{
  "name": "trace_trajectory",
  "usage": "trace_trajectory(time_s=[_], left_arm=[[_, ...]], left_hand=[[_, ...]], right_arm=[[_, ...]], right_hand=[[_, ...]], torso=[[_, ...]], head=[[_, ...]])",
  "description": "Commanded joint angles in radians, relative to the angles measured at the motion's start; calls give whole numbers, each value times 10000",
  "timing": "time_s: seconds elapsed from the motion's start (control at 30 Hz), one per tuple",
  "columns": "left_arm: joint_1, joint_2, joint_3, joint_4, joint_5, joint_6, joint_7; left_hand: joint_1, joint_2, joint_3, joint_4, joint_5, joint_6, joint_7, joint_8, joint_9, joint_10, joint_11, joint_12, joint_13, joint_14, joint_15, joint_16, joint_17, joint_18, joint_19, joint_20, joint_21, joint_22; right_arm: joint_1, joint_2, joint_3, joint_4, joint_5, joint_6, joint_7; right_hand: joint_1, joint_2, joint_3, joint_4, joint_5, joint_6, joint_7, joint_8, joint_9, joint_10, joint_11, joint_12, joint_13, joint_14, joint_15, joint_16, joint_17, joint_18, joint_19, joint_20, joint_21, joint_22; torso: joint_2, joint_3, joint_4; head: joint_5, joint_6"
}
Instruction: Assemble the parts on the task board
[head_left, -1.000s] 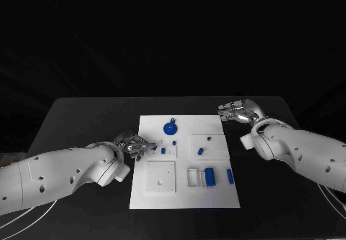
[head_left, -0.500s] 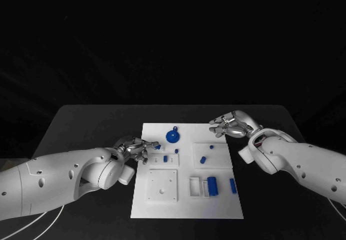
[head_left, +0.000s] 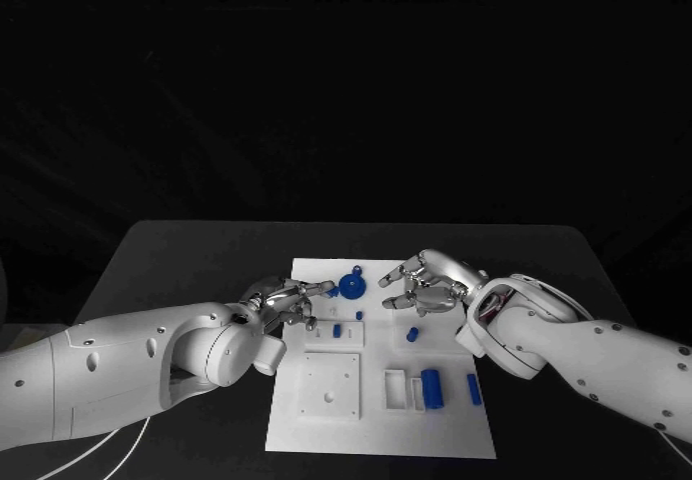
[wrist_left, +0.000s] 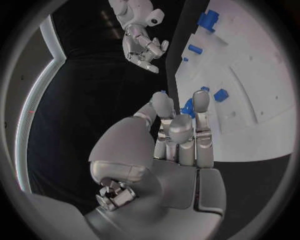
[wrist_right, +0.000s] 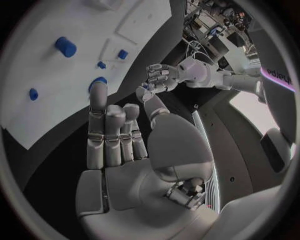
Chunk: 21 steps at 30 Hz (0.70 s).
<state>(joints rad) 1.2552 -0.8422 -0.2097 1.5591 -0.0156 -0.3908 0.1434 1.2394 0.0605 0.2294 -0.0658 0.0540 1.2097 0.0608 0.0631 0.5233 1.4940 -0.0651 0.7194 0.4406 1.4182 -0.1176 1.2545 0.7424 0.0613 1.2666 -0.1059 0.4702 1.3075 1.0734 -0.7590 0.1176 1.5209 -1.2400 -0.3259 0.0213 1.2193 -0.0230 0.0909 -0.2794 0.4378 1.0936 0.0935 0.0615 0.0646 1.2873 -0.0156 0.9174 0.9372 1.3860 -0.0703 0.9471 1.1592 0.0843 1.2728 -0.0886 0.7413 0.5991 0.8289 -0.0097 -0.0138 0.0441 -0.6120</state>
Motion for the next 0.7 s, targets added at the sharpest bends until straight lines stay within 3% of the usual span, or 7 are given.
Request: trace_trajectory(time_s=[0.03,0.23,0.7], left_arm=[[13,57,15,96,441,261,518],[14,107,20,146,441,194,565],[15,212,29,318,384,238,629]], left_hand=[[-30,94,25,-53,35,2179,-1013,44,21,185,-242,-59,15,-17,-38,-50,15,-203,-15,-62,-53,181],[-29,98,20,-61,37,2175,-1012,42,20,184,-242,-58,17,-14,-41,-49,20,-209,-14,-67,-57,180],[-23,119,6,-102,47,2177,-1017,43,17,183,-254,-53,23,-6,-54,-45,44,-227,1,-92,-63,184]], right_arm=[[-9,101,2,236,-1200,-363,-1099],[-9,268,3,521,-1471,-921,-1698],[-10,813,4,577,-1870,-1157,-2470]], right_hand=[[-112,-165,201,41,-78,-70,44,11,11,143,18,411,501,52,23,423,225,235,-136,24,227,446],[-86,-433,478,334,-168,-111,37,11,12,276,36,720,1018,101,30,749,252,301,-108,46,83,1217],[96,-749,593,1115,-391,-198,55,8,12,424,53,1049,1398,196,42,1067,409,323,187,58,-596,2324]], torso=[[14,-5,7],[9,-2,5],[14,-6,1]], head=[[36,89],[60,102],[109,80]])
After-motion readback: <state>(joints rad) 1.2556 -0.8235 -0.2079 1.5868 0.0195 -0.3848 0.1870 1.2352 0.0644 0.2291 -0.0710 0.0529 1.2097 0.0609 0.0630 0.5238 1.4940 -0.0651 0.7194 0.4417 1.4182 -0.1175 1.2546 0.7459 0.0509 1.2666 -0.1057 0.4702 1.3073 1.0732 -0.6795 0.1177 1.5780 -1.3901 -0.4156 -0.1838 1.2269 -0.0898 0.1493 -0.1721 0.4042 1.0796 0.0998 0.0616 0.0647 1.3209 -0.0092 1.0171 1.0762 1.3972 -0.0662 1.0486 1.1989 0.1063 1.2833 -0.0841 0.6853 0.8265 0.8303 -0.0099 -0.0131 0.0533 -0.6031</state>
